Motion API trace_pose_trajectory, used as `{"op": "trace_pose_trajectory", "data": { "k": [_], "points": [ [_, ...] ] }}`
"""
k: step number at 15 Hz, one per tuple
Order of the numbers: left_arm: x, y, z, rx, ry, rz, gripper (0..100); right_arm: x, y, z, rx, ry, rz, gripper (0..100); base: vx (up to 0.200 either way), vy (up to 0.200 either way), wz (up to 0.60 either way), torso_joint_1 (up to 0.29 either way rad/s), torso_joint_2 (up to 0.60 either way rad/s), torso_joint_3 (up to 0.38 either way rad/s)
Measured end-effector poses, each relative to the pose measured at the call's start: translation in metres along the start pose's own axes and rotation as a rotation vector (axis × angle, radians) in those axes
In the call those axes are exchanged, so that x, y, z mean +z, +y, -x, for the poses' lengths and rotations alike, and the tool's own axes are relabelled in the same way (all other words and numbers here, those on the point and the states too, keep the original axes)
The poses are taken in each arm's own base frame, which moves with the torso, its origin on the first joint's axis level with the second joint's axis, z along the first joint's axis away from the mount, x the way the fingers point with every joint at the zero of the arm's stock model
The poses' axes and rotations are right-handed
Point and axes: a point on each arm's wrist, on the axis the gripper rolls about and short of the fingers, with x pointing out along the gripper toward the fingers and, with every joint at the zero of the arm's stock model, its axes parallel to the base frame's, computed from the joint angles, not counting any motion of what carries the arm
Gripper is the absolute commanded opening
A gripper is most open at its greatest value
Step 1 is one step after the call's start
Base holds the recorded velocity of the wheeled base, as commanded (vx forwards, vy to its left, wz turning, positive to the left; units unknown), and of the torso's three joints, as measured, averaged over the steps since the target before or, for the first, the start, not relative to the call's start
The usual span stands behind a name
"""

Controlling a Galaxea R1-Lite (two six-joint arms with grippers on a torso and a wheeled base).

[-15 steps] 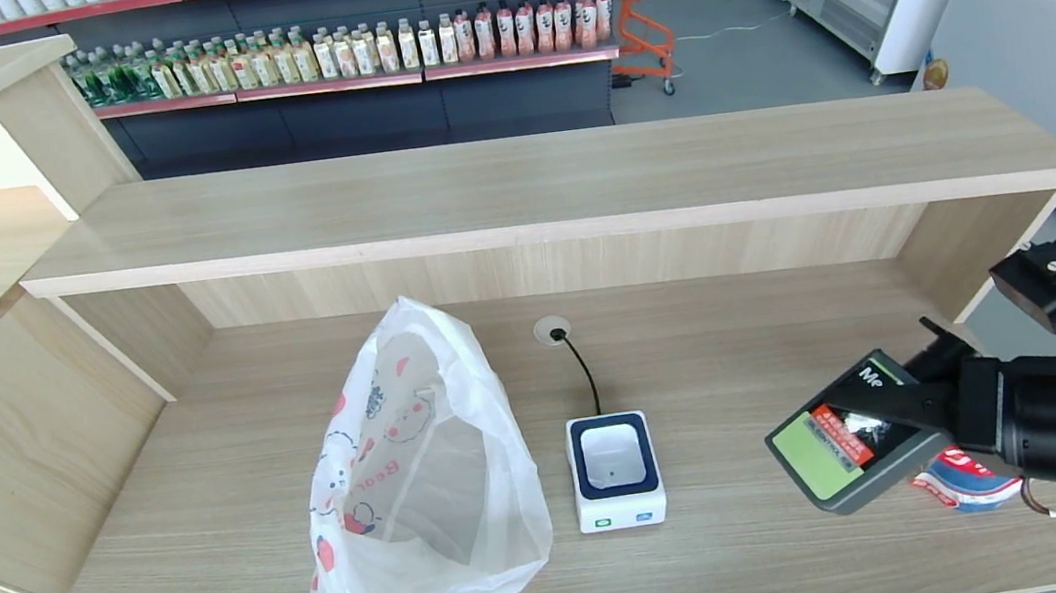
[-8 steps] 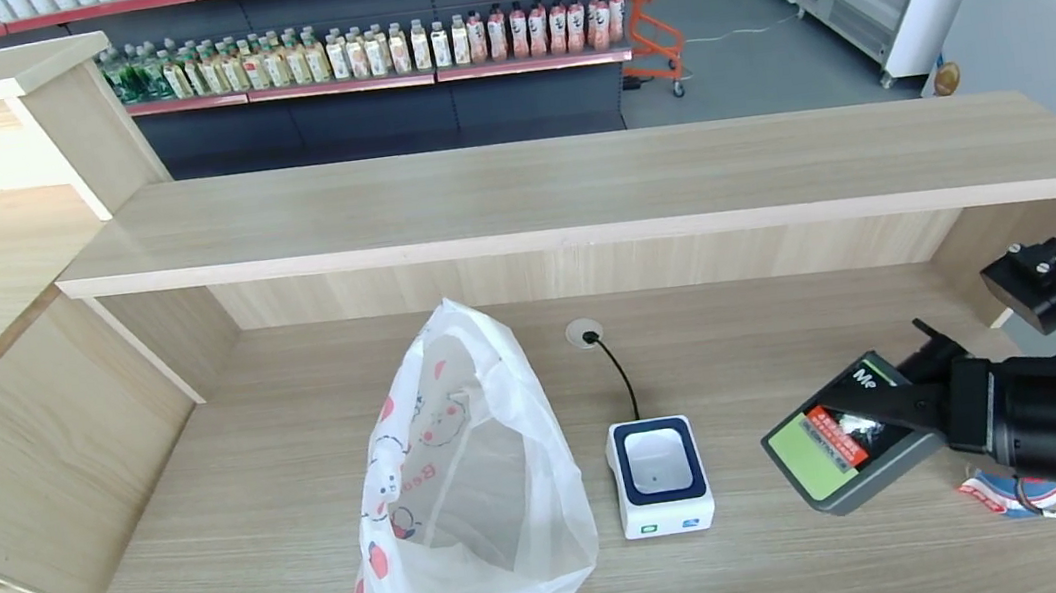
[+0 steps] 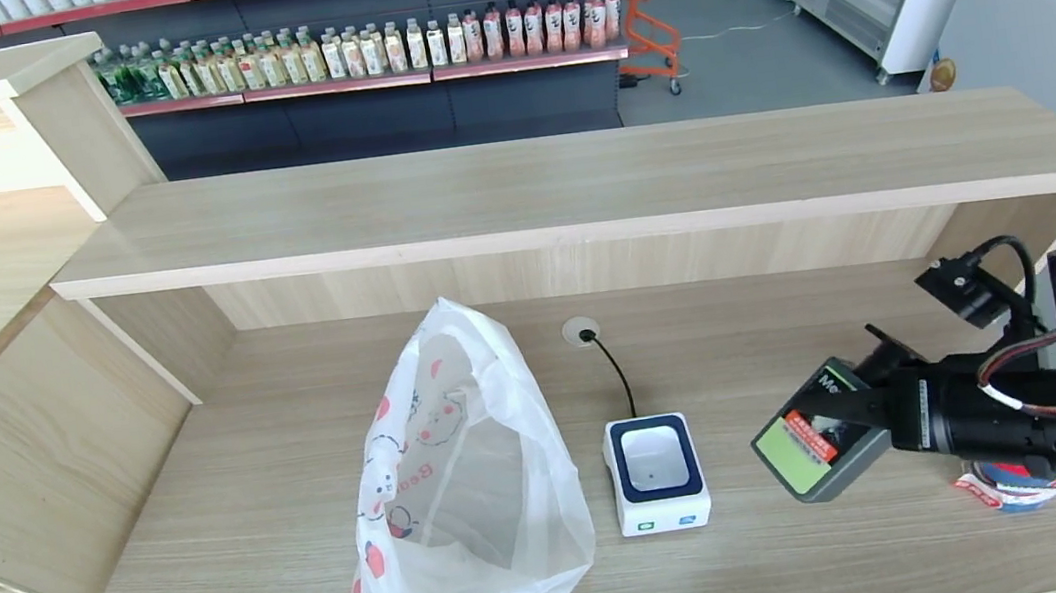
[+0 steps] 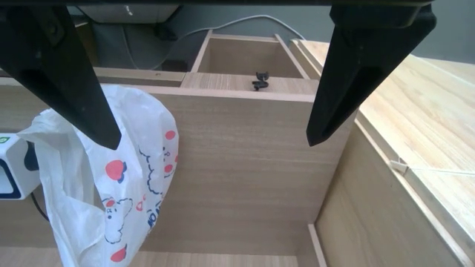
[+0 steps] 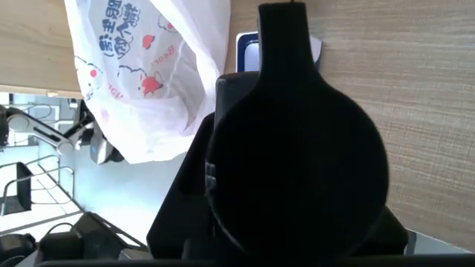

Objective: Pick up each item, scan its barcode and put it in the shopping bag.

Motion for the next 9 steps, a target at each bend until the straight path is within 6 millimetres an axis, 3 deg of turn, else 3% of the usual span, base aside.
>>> {"op": "trace_pose_trajectory", "data": {
  "k": [4, 9],
  "points": [
    [0.0, 0.0, 0.0, 0.0, 0.0, -0.001, 100, 0.009, -0.006, -0.041, 0.025, 0.014, 0.053, 0, 0.0, 0.0, 0.0, 0.0, 0.0, 0.0],
    [0.0, 0.0, 0.0, 0.0, 0.0, -0.002, 100, -0.008, -0.008, -0.086, 0.078, 0.078, 0.074, 0, 0.0, 0.0, 0.0, 0.0, 0.0, 0.0]
  ]
}}
